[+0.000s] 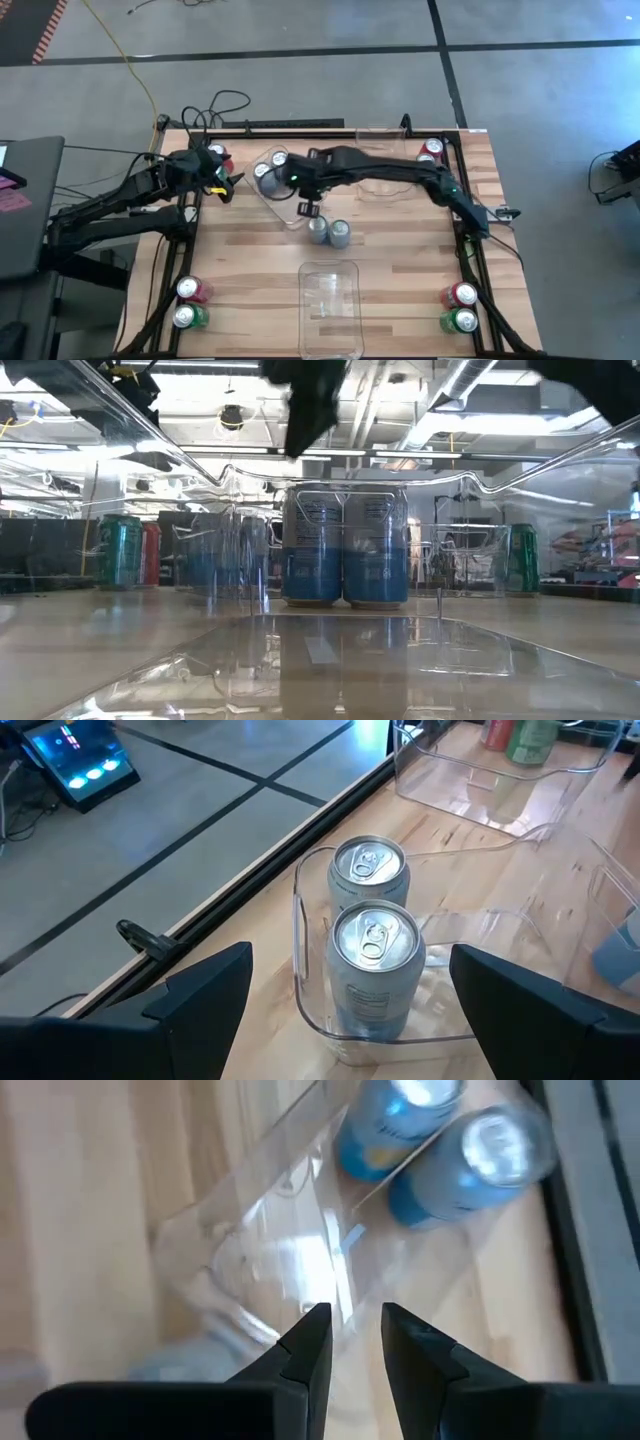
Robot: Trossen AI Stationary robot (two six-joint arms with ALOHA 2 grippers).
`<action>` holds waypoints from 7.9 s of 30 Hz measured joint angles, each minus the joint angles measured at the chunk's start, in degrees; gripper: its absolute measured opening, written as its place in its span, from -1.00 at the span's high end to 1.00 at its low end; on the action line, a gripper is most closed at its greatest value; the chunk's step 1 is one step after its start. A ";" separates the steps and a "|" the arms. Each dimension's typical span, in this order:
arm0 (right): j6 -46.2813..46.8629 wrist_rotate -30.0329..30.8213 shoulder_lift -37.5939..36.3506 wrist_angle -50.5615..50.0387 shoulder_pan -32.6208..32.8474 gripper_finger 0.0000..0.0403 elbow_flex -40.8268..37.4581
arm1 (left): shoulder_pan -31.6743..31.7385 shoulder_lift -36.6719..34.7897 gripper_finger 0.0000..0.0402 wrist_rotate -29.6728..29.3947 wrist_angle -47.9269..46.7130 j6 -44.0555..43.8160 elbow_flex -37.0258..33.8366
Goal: Sort soda cans
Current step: Put the right blue-white soda can into the top left transparent bin, then put the blue-white soda can into the top left transparent bin
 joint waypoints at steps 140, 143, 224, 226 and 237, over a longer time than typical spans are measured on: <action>-4.20 -8.62 9.59 4.32 -9.65 -0.45 0.90 | -0.04 0.02 -0.66 0.22 -2.40 -2.72 0.00; -4.28 -8.61 10.25 4.81 -10.06 -0.47 0.87 | -0.04 0.02 -0.66 0.20 -2.38 -2.74 0.00; 20.38 10.69 -6.33 -8.18 17.98 -0.83 -5.02 | -0.04 0.02 -0.66 2.05 -4.39 -2.82 0.02; 21.93 10.66 -6.18 -5.79 17.98 -0.83 -7.03 | -0.04 0.02 -0.66 2.05 -4.39 -3.03 0.02; 28.22 10.47 -6.24 3.78 15.39 -0.83 -16.54 | -0.04 0.02 -0.66 2.03 -4.40 -3.24 0.02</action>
